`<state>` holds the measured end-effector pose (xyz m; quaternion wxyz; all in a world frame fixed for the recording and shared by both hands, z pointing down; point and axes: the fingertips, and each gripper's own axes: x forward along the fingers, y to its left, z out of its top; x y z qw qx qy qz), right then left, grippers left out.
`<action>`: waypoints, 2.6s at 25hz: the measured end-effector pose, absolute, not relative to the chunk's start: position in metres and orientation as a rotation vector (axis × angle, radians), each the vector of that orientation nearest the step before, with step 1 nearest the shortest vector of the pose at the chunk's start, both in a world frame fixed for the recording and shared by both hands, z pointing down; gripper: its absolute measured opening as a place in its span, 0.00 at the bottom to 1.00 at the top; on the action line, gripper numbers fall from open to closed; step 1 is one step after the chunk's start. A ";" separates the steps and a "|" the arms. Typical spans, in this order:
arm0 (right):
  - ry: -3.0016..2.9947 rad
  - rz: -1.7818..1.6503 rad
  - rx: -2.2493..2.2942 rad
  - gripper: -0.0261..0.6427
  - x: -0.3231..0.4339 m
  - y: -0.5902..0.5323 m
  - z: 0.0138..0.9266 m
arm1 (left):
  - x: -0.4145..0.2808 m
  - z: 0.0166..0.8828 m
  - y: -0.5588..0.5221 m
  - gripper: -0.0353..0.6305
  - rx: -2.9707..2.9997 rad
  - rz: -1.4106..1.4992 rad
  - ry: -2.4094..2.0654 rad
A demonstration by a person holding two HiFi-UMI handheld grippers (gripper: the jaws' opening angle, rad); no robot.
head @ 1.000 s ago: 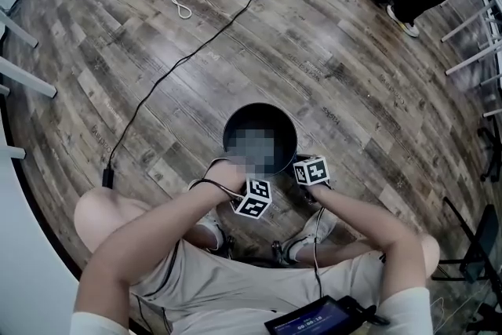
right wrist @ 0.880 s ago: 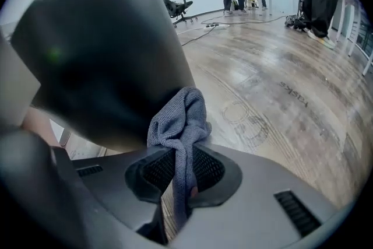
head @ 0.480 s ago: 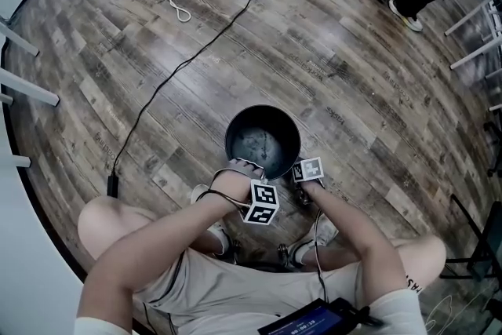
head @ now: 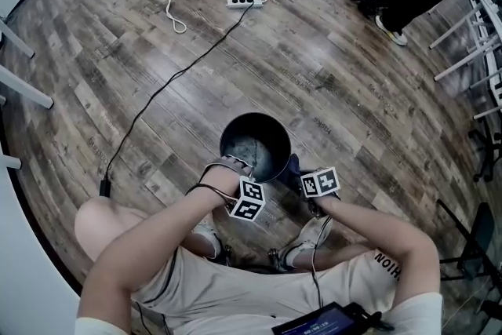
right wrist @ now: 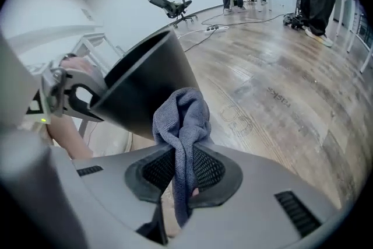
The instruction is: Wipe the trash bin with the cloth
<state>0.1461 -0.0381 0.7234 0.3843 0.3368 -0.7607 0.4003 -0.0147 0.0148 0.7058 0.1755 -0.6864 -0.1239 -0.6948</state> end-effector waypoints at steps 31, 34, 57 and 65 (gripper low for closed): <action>-1.981 0.833 0.930 0.14 0.107 -0.054 0.806 | 0.009 0.710 0.010 0.11 -2.037 -1.954 -0.187; -1.923 0.870 0.965 0.14 0.112 -0.057 0.838 | 0.013 0.709 0.011 0.11 -2.053 -1.965 -0.180; -1.993 0.937 1.008 0.14 0.130 -0.008 0.679 | -0.025 0.691 0.014 0.31 -2.119 -1.649 -0.327; -2.102 0.871 1.003 0.14 0.090 -0.013 0.664 | -0.020 0.694 0.006 0.18 -2.043 -1.648 -0.282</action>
